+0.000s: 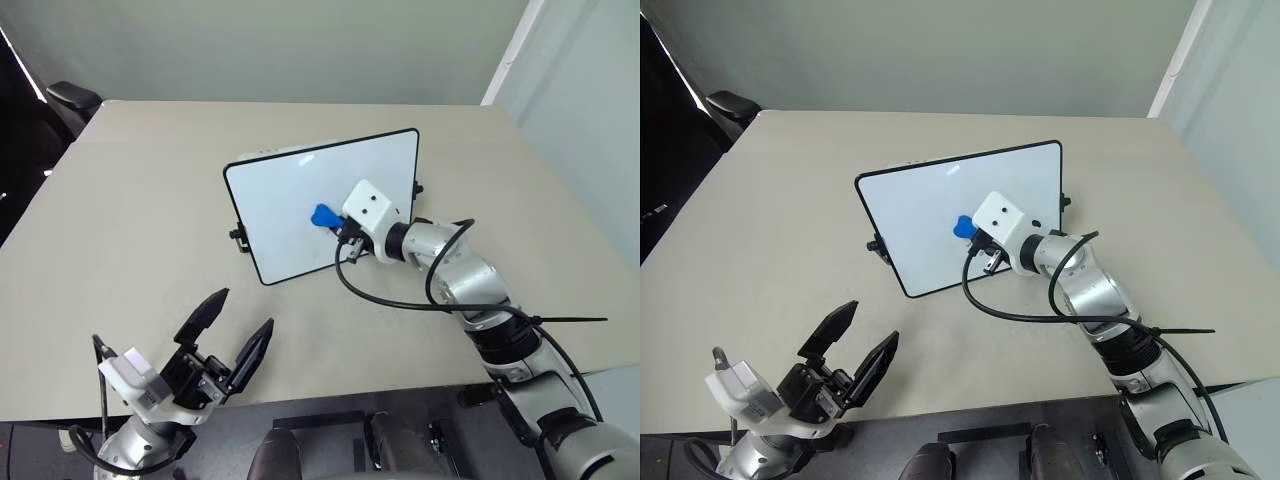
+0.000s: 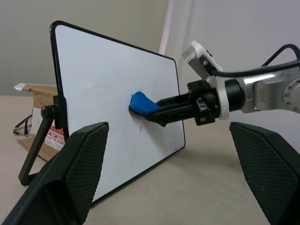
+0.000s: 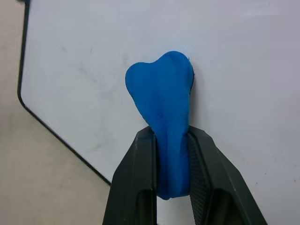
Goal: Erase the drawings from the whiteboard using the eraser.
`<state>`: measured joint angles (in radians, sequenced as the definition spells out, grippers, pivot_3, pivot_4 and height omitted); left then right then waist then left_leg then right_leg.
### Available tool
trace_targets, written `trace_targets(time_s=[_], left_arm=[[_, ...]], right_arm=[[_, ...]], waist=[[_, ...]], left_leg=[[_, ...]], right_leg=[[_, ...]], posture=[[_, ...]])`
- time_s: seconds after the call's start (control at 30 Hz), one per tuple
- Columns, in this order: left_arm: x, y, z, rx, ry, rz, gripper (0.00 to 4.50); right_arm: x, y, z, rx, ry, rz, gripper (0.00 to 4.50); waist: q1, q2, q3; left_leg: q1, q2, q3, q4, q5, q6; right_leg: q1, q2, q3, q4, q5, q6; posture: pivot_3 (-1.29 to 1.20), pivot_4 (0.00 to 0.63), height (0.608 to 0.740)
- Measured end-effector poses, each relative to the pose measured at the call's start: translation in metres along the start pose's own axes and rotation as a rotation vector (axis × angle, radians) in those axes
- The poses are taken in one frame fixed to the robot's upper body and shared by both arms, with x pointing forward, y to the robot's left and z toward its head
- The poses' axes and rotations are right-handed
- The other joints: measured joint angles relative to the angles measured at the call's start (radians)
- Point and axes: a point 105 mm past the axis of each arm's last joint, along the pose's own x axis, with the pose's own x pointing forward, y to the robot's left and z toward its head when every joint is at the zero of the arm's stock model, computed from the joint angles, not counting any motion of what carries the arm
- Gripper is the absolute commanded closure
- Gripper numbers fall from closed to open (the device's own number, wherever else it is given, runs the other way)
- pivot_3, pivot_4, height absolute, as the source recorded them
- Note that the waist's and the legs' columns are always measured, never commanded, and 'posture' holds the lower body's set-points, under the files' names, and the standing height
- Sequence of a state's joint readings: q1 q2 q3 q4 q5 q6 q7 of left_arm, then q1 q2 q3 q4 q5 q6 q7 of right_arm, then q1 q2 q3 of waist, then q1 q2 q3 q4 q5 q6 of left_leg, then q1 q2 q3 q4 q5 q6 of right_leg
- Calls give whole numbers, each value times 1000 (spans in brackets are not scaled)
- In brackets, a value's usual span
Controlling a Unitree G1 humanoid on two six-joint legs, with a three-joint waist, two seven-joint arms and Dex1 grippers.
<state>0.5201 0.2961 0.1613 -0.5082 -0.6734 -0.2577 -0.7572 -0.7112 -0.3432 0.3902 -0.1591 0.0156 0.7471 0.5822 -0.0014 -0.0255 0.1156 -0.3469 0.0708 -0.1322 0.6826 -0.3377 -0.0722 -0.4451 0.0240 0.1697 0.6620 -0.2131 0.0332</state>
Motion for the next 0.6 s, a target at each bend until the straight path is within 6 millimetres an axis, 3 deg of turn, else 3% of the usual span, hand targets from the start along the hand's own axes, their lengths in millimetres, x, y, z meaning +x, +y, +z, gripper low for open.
trace_targets(time_s=[0.2, 0.6], left_arm=[[0, 1, 0, 3, 1, 3, 0], [0, 3, 1, 9, 0, 6, 0]], right_arm=[[3, 4, -30, 23, 95, 7, 4008], [4, 5, -29, 10, 97, 13, 4008]], waist=[[0, 0, 0], [-1, 0, 0]], left_leg=[[0, 0, 0, 0, 1, -1], [0, 0, 0, 0, 1, -1]], right_leg=[[0, 0, 0, 0, 0, 0], [0, 0, 0, 0, 0, 0]], posture=[[0, 150, 740], [0, 150, 740]])
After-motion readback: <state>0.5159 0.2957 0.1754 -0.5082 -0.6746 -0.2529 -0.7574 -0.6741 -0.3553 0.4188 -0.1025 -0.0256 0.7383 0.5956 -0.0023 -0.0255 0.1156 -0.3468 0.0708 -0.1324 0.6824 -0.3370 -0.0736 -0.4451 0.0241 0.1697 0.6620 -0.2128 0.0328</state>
